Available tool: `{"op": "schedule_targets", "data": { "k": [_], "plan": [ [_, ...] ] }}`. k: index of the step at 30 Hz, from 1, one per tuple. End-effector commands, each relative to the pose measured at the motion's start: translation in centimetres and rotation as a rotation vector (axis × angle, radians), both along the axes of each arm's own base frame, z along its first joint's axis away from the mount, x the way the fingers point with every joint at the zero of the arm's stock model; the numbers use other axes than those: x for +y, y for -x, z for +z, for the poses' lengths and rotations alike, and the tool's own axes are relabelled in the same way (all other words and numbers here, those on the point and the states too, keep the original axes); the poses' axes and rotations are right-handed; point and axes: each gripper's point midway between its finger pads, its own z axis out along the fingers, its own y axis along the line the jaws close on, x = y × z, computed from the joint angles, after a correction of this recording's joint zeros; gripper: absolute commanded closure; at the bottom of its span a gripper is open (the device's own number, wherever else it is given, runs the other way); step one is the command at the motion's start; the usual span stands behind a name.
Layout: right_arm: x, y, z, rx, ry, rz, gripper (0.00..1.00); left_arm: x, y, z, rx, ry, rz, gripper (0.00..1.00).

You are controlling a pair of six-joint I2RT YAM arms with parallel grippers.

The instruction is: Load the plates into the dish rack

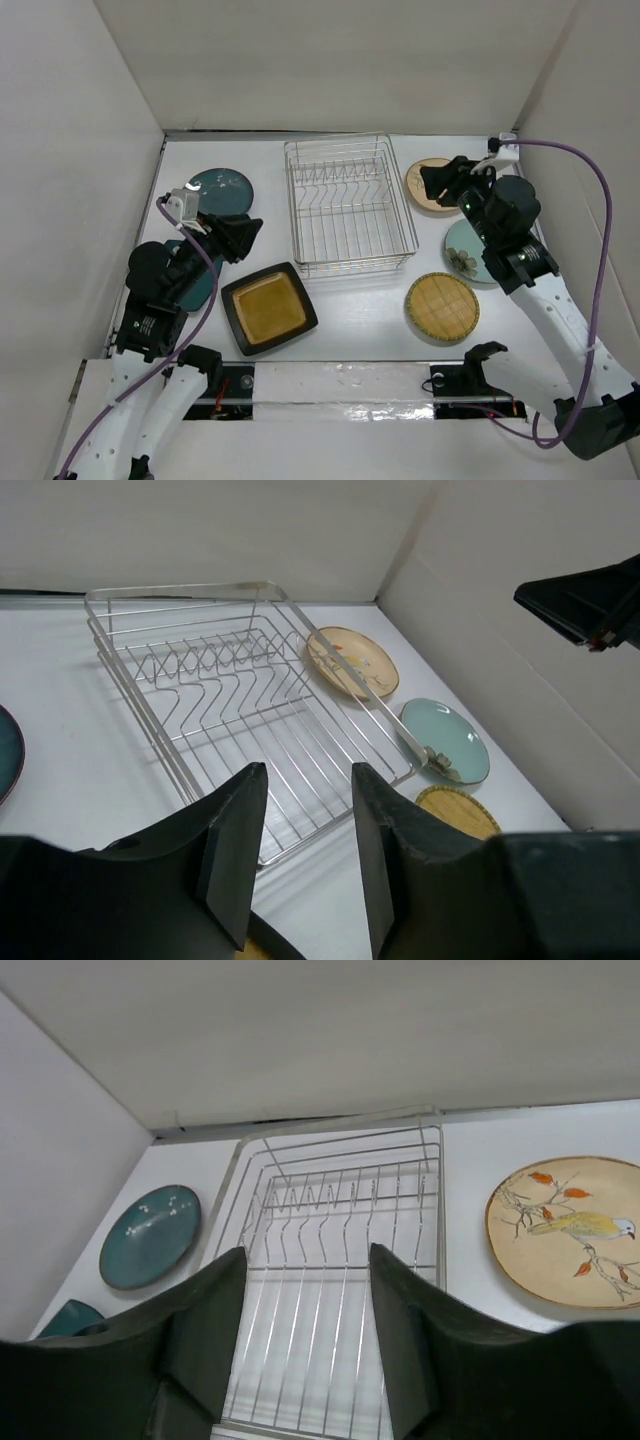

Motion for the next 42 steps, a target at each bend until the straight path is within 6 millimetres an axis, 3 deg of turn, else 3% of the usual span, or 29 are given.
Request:
{"op": "schedule_targets", "data": {
  "k": [1,3,4,6,7,13,14,15,16,17,18,19,21,24,25,27,28,30,31,35,37,38,42],
  "plan": [
    [-0.8,-0.9,1.1,-0.023,-0.039,-0.006,0.54,-0.1,0.4,0.8,-0.045,-0.026,-0.023,0.64],
    [-1.7,-1.9,0.1,0.008,-0.055,-0.037,0.78,0.1,0.6,0.7,-0.045,-0.052,-0.020,0.70],
    [-2.4,-2.3,-0.3,0.021,-0.059,-0.061,0.99,0.1,0.9,0.8,-0.055,-0.056,-0.022,0.77],
    [-4.6,-3.4,-0.9,0.042,-0.076,-0.134,1.00,0.2,1.2,0.5,-0.065,-0.061,-0.025,0.87],
    [-5.3,-3.9,-1.4,0.051,-0.079,-0.159,1.00,0.3,1.5,0.7,-0.077,-0.057,-0.021,1.00],
    [-12.4,-7.7,-4.5,0.112,-0.150,-0.351,1.00,0.7,1.8,-0.8,-0.081,-0.057,-0.006,1.00],
    [-13.1,-8.8,-6.4,0.159,-0.169,-0.365,1.00,0.6,1.6,-1.4,-0.070,-0.066,-0.006,1.00],
    [-14.1,-9.4,-7.2,0.173,-0.179,-0.369,0.95,0.6,1.5,-1.8,-0.062,-0.070,-0.006,1.00],
    [-14.6,-10.0,-8.0,0.185,-0.184,-0.377,0.71,0.6,1.4,-2.0,-0.054,-0.075,-0.006,0.96],
    [-15.1,-10.9,-10.0,0.230,-0.194,-0.389,0.60,0.6,1.5,-2.3,-0.042,-0.081,-0.007,0.90],
    [-15.6,-11.5,-10.5,0.235,-0.203,-0.399,0.51,0.7,1.4,-2.3,-0.042,-0.083,0.001,0.85],
    [-16.5,-11.9,-11.3,0.246,-0.214,-0.422,0.36,0.8,1.4,-2.4,-0.041,-0.083,0.004,0.73],
    [-17.9,-13.2,-14.0,0.287,-0.249,-0.466,0.28,1.0,1.4,-2.5,-0.038,-0.083,0.017,0.64],
    [-20.4,-14.7,-16.1,0.317,-0.305,-0.492,0.26,1.4,1.5,-2.5,-0.038,-0.087,0.039,0.55],
    [-21.0,-15.3,-18.5,0.368,-0.312,-0.495,0.27,1.3,1.6,-2.6,-0.037,-0.090,0.036,0.54],
    [-22.1,-16.2,-19.3,0.395,-0.321,-0.503,0.27,1.3,1.7,-2.6,-0.038,-0.091,0.033,0.53],
    [-22.0,-16.8,-21.2,0.435,-0.322,-0.488,0.28,1.2,1.8,-2.5,-0.042,-0.091,0.030,0.53],
    [-21.4,-17.5,-22.6,0.490,-0.336,-0.432,0.29,1.2,1.9,-2.5,-0.045,-0.090,0.030,0.53],
    [-21.0,-17.8,-24.4,0.529,-0.353,-0.409,0.30,1.2,1.9,-2.5,-0.045,-0.090,0.030,0.53],
    [-21.6,-17.9,-27.1,0.575,-0.444,-0.395,0.36,1.3,1.9,-2.4,-0.047,-0.091,0.032,0.53],
    [-21.7,-18.5,-27.6,0.578,-0.462,-0.372,0.37,1.3,1.8,-2.5,-0.043,-0.092,0.033,0.53],
    [-21.5,-18.7,-29.0,0.611,-0.469,-0.352,0.38,1.3,1.8,-2.5,-0.043,-0.092,0.032,0.53],
    [-21.5,-19.7,-30.4,0.644,-0.489,-0.313,0.45,1.3,1.7,-2.6,-0.038,-0.094,0.036,0.53]
  ]
}}
